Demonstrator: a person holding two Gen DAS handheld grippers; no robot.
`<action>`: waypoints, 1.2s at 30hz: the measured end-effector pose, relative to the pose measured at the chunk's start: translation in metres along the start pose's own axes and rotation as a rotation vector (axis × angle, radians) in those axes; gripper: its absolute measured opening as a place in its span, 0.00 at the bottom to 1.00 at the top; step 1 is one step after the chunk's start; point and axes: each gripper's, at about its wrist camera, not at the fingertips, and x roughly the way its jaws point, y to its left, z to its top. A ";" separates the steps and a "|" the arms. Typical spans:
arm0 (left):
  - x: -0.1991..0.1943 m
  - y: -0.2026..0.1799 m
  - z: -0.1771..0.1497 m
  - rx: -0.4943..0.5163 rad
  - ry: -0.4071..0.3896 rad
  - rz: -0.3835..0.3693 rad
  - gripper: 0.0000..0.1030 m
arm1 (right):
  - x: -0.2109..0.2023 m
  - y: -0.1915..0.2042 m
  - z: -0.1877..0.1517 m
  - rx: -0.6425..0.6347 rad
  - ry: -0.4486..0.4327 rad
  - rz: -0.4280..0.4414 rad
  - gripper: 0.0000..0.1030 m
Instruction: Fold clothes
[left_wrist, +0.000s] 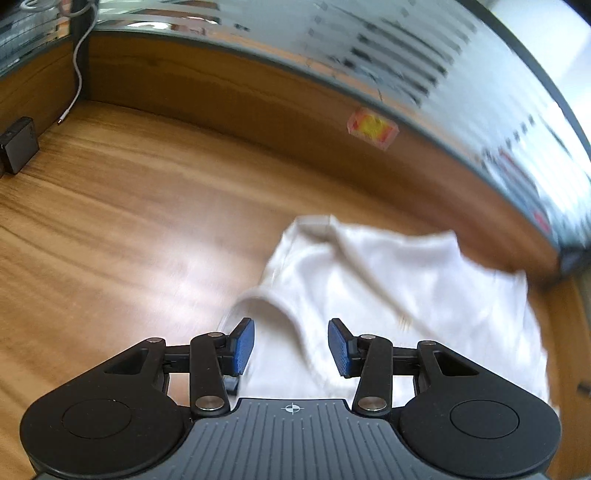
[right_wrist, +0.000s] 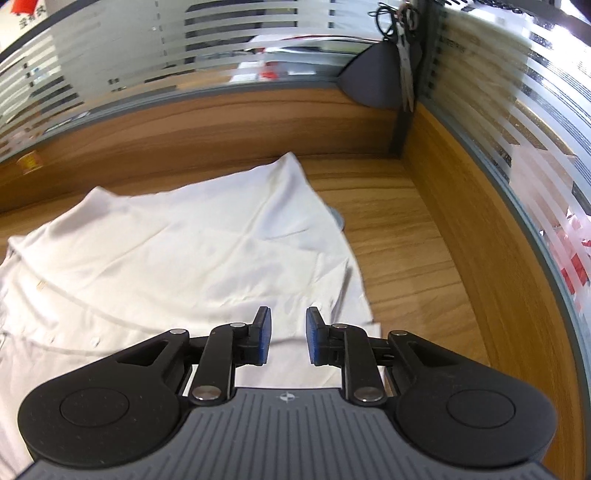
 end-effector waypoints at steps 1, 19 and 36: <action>-0.002 0.001 -0.006 0.035 0.017 -0.001 0.45 | -0.005 0.004 -0.005 -0.011 -0.001 0.007 0.22; 0.002 0.024 -0.035 0.677 0.271 -0.224 0.51 | -0.116 0.158 -0.132 -0.023 -0.082 0.082 0.26; 0.040 0.021 -0.043 1.016 0.424 -0.445 0.49 | -0.107 0.377 -0.242 0.067 -0.061 0.119 0.26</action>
